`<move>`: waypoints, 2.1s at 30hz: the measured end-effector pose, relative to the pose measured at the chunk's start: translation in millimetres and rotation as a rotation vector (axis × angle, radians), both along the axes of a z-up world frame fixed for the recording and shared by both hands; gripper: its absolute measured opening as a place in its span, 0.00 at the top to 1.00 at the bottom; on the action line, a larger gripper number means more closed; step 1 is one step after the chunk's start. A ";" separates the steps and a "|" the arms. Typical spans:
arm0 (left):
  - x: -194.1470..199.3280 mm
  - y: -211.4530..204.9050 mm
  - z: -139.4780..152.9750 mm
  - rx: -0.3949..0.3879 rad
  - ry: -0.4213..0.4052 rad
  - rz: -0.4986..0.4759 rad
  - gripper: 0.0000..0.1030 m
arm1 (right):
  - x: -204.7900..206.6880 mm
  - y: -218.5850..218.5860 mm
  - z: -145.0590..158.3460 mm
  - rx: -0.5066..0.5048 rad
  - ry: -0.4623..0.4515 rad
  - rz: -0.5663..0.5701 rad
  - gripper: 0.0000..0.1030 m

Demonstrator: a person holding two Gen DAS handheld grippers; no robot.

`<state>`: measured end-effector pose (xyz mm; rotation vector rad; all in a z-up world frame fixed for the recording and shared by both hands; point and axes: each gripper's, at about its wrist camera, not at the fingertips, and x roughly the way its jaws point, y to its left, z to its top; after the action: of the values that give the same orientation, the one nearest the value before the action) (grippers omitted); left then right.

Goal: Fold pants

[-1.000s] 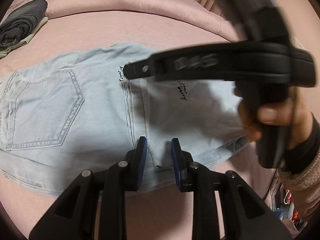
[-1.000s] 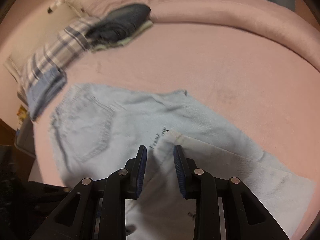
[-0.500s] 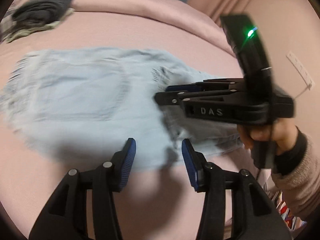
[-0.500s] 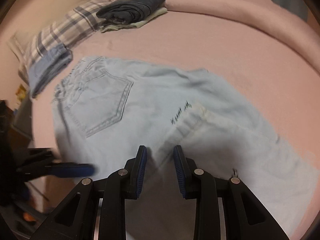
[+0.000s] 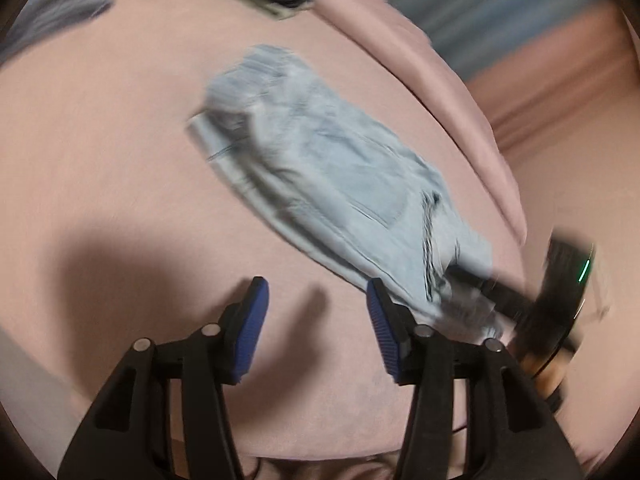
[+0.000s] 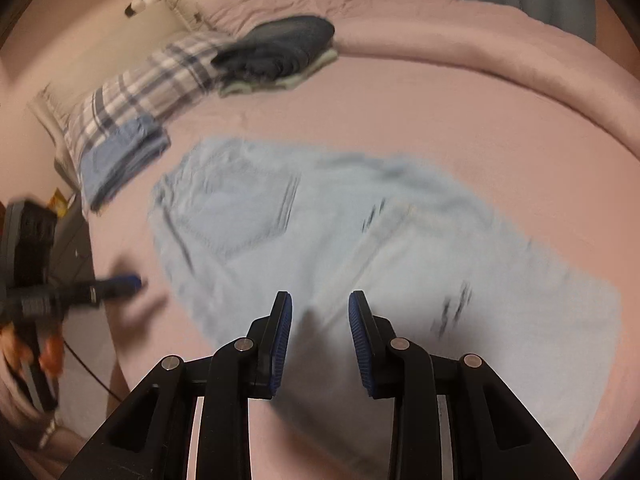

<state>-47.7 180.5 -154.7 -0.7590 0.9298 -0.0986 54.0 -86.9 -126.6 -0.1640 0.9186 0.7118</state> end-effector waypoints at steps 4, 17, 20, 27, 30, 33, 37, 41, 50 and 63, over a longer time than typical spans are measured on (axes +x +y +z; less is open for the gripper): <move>4.2 16.5 -10.2 -0.139 0.015 0.107 0.39 | -6.1 6.7 -27.7 -0.025 -0.017 0.002 0.68; 36.1 29.5 -2.8 -0.187 -0.024 0.260 0.25 | -16.5 12.4 -9.0 0.023 -0.023 -0.015 0.68; 44.9 32.1 -7.0 -0.198 -0.035 0.281 0.26 | -15.8 14.3 -6.7 0.034 -0.025 -0.021 0.68; 71.1 34.1 -2.0 -0.171 -0.024 0.263 0.38 | -15.0 19.8 -1.7 0.039 -0.036 -0.020 0.68; 72.4 31.1 -0.1 -0.115 -0.024 0.234 0.54 | -12.9 23.9 -0.6 0.040 -0.034 -0.025 0.68; 74.0 30.1 -1.9 -0.053 -0.004 0.210 0.67 | -10.5 28.1 -1.2 0.048 -0.024 -0.024 0.68; 74.7 27.8 -2.1 0.010 -0.008 0.181 0.72 | -4.8 38.8 -5.4 0.062 0.014 -0.025 0.68; 76.4 23.5 1.9 0.075 -0.027 0.154 0.74 | 7.0 52.4 -5.9 0.067 0.034 -0.045 0.68; 79.9 19.5 4.4 0.156 -0.047 0.118 0.75 | 57.4 80.8 -2.2 0.007 0.005 -0.172 0.68; 86.1 11.3 9.8 0.249 -0.072 0.072 0.75 | 59.8 77.2 -10.0 0.010 0.112 -0.174 0.68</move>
<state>38.4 191.7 -144.9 -0.5535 0.8269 0.0521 113.8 -9.7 -136.6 -0.0350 1.0227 0.5684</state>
